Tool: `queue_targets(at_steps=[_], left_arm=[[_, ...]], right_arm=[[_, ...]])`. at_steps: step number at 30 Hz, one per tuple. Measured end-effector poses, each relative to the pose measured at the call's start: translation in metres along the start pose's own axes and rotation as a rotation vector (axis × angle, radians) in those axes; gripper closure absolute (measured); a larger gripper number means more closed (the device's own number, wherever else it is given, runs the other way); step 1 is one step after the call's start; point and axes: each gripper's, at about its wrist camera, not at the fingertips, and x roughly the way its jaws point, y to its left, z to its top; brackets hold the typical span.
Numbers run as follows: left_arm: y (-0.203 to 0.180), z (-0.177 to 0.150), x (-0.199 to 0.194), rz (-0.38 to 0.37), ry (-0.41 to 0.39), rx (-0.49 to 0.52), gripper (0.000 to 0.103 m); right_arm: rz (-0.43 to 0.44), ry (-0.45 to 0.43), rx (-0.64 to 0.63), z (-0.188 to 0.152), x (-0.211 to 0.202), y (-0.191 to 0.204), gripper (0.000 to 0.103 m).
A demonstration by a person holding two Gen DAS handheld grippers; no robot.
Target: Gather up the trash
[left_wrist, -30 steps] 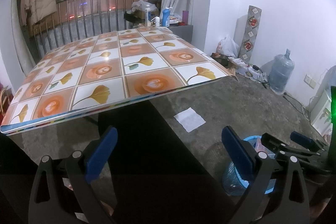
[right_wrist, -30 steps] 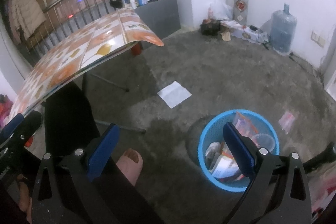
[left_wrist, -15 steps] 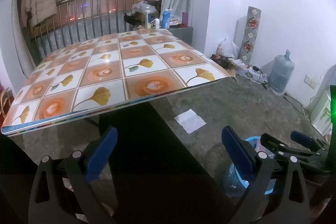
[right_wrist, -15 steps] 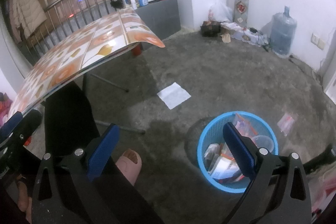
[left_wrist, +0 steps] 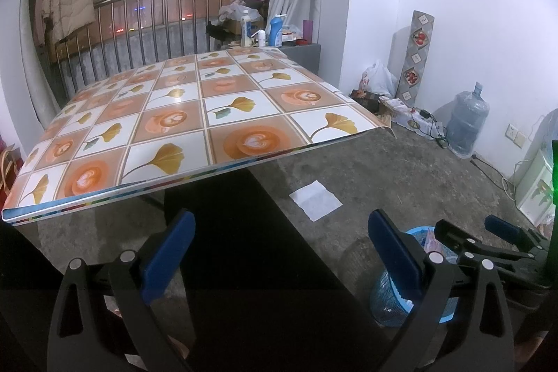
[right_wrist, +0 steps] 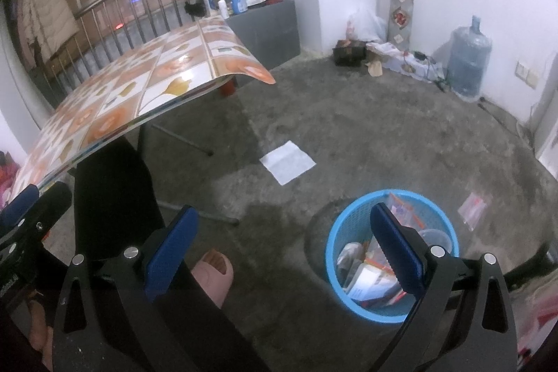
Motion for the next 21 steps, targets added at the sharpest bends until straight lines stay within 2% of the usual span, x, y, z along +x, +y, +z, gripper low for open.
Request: queue_targets(at_steps=[7, 11, 21], left_arm=[[-0.0003, -0.0007, -0.0022, -0.001, -0.007, 0.001, 0.005], [-0.0014, -0.0009, -0.0049, -0.027, -0.016, 0.003, 0.005], [-0.0040, 0.0005, -0.0053, -0.022, -0.015, 0.002, 0.005]], right_arm=[[0.000, -0.002, 0.002, 0.0007, -0.0008, -0.0010, 0.008], [-0.002, -0.003, -0.004, 0.0009, -0.0012, -0.0011, 0.008], [-0.002, -0.004, -0.005, 0.0011, -0.0004, -0.0018, 0.008]])
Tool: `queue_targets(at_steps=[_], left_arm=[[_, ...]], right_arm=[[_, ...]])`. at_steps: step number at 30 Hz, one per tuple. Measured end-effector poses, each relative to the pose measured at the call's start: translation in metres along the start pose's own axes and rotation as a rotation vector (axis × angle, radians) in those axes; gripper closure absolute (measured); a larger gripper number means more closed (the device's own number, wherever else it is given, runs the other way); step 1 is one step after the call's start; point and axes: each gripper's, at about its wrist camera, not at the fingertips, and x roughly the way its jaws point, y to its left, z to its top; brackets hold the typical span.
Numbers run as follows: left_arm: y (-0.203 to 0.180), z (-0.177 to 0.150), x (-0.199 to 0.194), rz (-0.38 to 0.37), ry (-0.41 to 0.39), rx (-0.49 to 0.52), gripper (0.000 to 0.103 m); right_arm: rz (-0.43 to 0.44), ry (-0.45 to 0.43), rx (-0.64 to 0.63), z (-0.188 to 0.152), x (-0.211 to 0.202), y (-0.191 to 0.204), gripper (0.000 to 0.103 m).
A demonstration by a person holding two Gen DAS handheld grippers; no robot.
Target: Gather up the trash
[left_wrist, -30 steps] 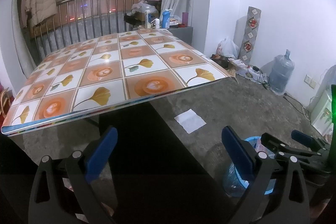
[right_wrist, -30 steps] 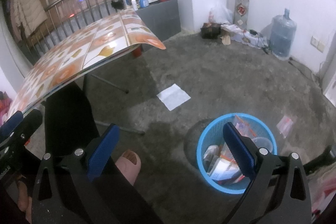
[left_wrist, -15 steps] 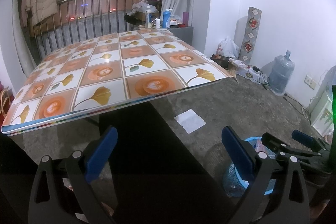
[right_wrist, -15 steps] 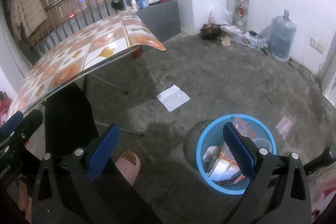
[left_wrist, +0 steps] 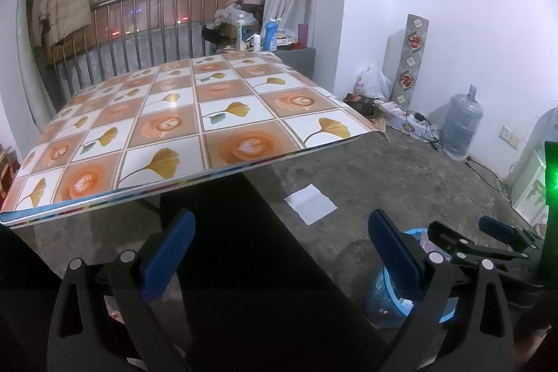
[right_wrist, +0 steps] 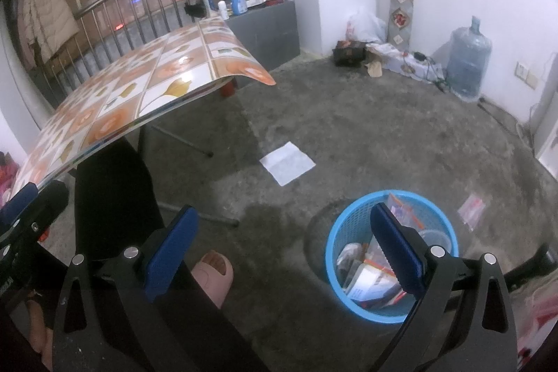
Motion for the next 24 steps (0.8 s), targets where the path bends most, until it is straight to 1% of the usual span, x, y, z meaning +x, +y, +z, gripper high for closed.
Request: queue_targets(at_steps=[11, 20, 24], left_arm=[[0.000, 0.001, 0.000, 0.003, -0.001, -0.005, 0.005], [0.010, 0.002, 0.000, 0.017, -0.005, -0.044, 0.005], [0.008, 0.002, -0.002, 0.017, -0.011, -0.036, 0.005]], right_arm=[[0.001, 0.002, 0.003, 0.000, -0.001, 0.000, 0.008], [0.002, 0.002, 0.003, 0.000, -0.001, -0.001, 0.008], [0.002, -0.001, 0.004, 0.000, -0.002, -0.002, 0.008]])
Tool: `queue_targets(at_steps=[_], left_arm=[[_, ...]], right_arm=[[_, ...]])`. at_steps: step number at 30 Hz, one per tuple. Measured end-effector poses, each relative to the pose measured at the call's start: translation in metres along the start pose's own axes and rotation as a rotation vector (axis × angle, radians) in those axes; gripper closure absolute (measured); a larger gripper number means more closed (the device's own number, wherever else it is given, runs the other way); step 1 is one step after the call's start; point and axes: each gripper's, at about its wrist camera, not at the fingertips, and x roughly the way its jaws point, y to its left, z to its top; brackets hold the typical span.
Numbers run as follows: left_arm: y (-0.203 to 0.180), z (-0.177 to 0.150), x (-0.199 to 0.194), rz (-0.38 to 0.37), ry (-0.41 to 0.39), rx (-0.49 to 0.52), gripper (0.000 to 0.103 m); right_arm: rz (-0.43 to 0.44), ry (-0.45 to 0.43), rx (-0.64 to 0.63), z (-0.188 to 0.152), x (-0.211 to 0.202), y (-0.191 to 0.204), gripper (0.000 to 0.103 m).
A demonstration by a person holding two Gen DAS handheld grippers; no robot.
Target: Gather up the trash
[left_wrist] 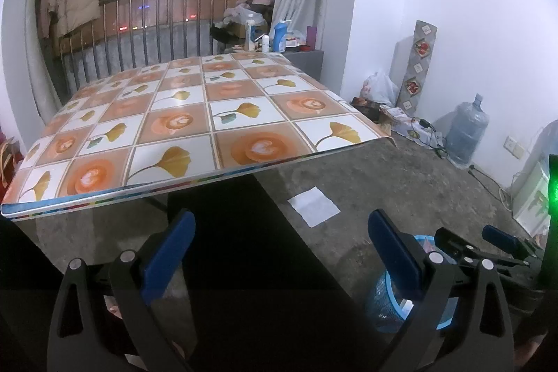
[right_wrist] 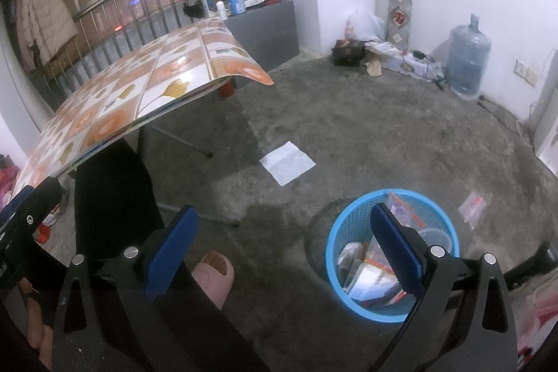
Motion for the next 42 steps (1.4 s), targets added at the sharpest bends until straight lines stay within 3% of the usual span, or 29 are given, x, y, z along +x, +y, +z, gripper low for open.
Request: queue_targets(at_steps=[19, 42], left_arm=[[0.003, -0.001, 0.009, 0.002, 0.028, -0.016, 0.005], [0.000, 0.001, 0.000, 0.007, -0.008, 0.010, 0.005]], right_arm=[[-0.008, 0.009, 0.023, -0.001, 0.003, 0.003, 0.008], [-0.010, 0.005, 0.023, 0.001, 0.001, 0.005, 0.008]])
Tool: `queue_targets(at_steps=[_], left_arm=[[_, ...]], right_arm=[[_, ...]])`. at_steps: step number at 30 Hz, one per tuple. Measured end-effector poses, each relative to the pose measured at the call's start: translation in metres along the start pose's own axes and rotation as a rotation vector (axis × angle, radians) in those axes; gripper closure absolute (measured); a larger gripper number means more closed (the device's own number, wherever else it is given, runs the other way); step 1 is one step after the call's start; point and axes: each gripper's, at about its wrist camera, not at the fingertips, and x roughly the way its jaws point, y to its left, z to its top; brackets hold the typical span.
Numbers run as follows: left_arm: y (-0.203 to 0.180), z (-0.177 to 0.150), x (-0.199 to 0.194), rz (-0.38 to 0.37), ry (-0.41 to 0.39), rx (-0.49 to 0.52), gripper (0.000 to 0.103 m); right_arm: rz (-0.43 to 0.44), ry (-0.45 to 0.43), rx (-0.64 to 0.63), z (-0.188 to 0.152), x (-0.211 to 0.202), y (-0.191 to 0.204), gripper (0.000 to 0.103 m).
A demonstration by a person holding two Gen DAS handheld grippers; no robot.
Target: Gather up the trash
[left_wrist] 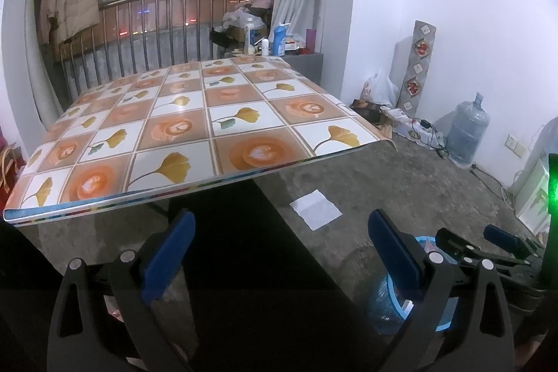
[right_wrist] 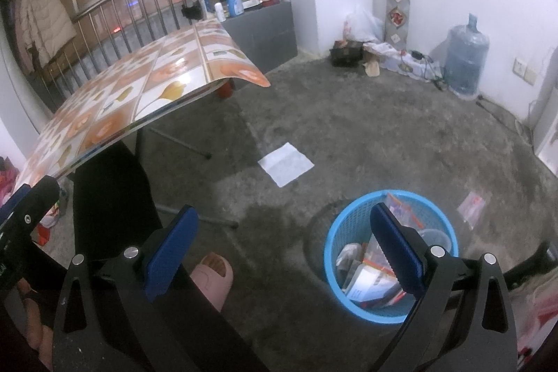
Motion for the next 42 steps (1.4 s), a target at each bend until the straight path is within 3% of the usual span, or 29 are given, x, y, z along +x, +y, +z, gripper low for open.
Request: queue_targets(at_steps=[42], left_arm=[[-0.0049, 0.0009, -0.0025, -0.027, -0.016, 0.030, 0.005]], right_arm=[[-0.001, -0.003, 0.000, 0.0019, 0.0012, 0.0014, 0.008]])
